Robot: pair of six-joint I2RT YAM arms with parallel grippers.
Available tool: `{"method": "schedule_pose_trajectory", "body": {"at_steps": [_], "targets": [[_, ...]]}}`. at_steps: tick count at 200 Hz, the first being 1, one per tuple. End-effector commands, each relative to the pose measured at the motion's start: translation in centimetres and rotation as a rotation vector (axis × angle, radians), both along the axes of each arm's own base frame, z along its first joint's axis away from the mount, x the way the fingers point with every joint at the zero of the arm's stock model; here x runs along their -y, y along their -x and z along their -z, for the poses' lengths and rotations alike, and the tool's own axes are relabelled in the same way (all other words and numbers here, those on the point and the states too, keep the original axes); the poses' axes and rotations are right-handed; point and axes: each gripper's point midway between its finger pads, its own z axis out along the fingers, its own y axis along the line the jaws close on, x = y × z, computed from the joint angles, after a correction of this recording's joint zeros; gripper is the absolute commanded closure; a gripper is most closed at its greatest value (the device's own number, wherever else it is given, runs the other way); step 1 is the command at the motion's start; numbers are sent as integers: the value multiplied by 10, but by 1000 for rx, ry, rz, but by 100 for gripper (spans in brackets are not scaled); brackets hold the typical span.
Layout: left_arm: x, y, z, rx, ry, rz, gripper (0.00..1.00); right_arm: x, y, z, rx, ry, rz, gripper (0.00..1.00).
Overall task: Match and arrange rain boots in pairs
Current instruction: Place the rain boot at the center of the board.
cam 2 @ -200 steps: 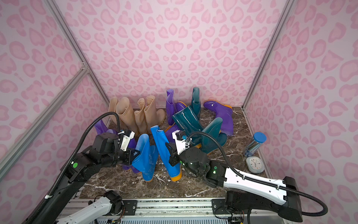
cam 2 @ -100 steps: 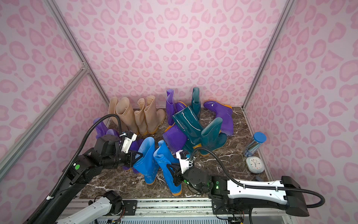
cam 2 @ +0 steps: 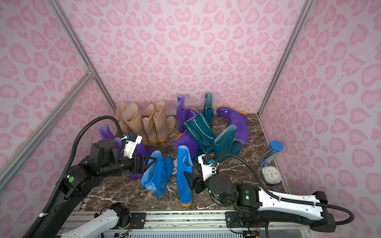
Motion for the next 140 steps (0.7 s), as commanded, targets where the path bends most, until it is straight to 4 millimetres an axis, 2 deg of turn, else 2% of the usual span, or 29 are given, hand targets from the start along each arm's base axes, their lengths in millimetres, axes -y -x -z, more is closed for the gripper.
{"method": "schedule_pose_trajectory", "body": {"at_steps": [1,32,54,70,94,115,140], "targets": [[8,-9,-16,42,3,30,32,22,-14,-7,67,102,91,33],[26,-20,-16,29,28,74,36,12,-15,7,53,116,45,32],[33,-24,-16,22,39,90,37,23,-24,-14,77,94,101,30],[38,-26,-17,20,35,107,37,23,-32,-20,60,116,72,27],[37,-29,-18,35,17,100,37,2,-25,-13,10,170,-61,20],[33,-30,-20,58,-4,88,36,-26,-7,0,-76,217,-206,16],[27,-32,-19,79,-38,71,36,-40,9,18,-134,329,-256,13]]}}
